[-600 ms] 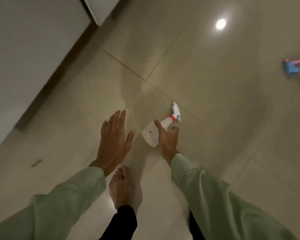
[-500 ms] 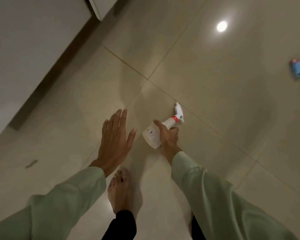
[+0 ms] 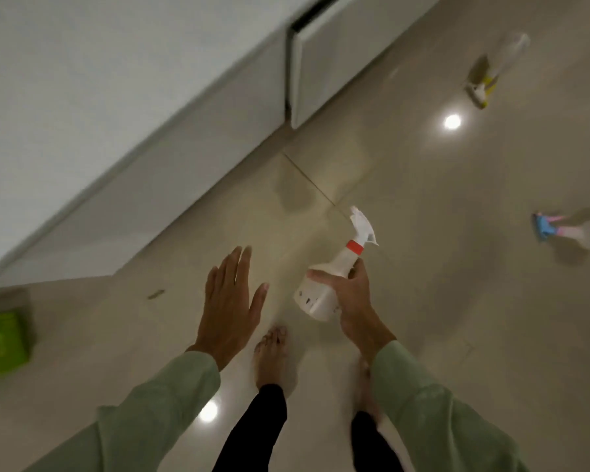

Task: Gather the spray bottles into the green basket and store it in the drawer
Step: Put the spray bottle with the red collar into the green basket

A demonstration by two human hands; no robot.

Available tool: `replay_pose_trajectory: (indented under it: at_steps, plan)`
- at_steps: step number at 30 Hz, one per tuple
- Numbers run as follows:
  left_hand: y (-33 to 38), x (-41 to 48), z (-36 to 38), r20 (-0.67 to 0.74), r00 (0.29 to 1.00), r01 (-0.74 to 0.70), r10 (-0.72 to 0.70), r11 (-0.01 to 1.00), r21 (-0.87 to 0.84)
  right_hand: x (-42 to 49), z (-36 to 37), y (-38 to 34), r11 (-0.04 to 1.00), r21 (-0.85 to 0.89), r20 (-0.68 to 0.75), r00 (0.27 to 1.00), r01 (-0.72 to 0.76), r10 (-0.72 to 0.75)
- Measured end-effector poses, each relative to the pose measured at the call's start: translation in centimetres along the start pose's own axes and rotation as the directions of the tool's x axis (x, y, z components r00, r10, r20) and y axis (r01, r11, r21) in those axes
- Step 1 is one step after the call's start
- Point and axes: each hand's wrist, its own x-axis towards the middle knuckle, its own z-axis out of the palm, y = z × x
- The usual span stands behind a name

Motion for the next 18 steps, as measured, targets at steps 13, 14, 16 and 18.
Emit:
replay_pose_trajectory:
  at_steps: [13,14,16,18]
  plan:
    - [-6.7,-14.4,-17.7,-0.285,0.945,0.146,-0.163,0.986,-0.078,-19.6,15.4,-5.5,0.957,-0.090,0.249,0.937,0.274,-0.245]
    - [-7.8,-15.9,-18.5,-0.293,0.938,0.167,-0.186,0.982,-0.087,-20.9,16.7,-5.2,0.949,-0.107,0.277,0.926,0.297,-0.259]
    - [-10.3,-18.7,-20.1,-0.305,0.921,0.218,-0.243,0.969,-0.113,-23.6,19.2,-4.2,0.929,-0.138,0.326,0.902,0.342,-0.284]
    - [-12.7,-21.1,-21.8,-0.315,0.906,0.249,-0.283,0.958,-0.143,-26.2,21.5,-3.0,0.916,-0.148,0.363,0.882,0.374,-0.301]
